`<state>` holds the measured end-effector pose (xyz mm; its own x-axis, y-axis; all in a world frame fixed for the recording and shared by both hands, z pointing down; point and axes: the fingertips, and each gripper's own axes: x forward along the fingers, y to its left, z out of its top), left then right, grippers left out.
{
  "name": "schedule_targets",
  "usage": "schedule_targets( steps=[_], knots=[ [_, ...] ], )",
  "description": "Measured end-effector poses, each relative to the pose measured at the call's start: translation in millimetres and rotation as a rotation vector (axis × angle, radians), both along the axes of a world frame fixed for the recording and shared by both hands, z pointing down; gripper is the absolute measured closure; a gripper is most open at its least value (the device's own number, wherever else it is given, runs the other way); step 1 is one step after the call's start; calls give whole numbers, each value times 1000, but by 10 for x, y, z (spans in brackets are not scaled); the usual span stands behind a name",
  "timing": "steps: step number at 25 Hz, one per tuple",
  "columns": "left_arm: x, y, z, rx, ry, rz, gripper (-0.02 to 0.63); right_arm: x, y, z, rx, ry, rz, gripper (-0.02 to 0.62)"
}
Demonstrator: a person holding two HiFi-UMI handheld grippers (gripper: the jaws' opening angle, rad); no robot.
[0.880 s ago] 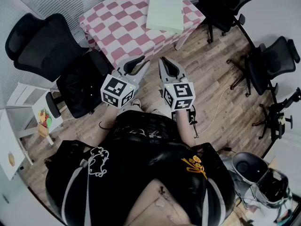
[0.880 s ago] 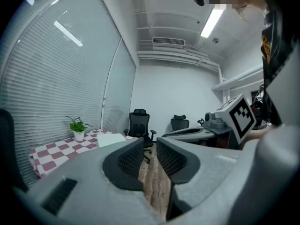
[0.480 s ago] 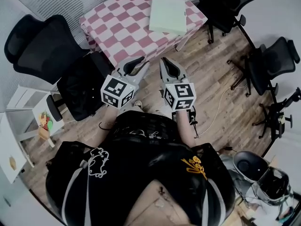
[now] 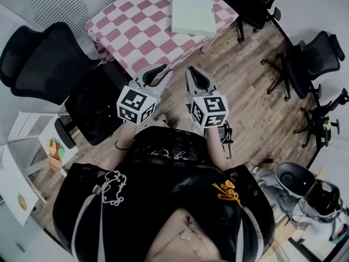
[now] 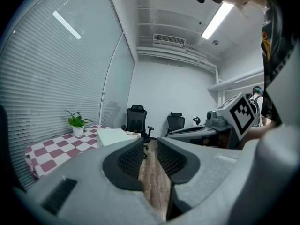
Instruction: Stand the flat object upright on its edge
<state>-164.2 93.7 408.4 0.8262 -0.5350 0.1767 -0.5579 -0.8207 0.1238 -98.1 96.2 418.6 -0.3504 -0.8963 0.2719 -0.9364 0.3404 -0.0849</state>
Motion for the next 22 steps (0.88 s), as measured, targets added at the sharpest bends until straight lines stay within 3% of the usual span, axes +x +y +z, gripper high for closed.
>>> schedule_targets(
  steps=[11,22],
  knots=[
    [108,-168,170,-54,0,23,512,221,-96,165,-60,4,52,566],
    [438,-701,255,-63,-27,-72,512,725,-650,188,-50,-3,-6,566]
  ],
)
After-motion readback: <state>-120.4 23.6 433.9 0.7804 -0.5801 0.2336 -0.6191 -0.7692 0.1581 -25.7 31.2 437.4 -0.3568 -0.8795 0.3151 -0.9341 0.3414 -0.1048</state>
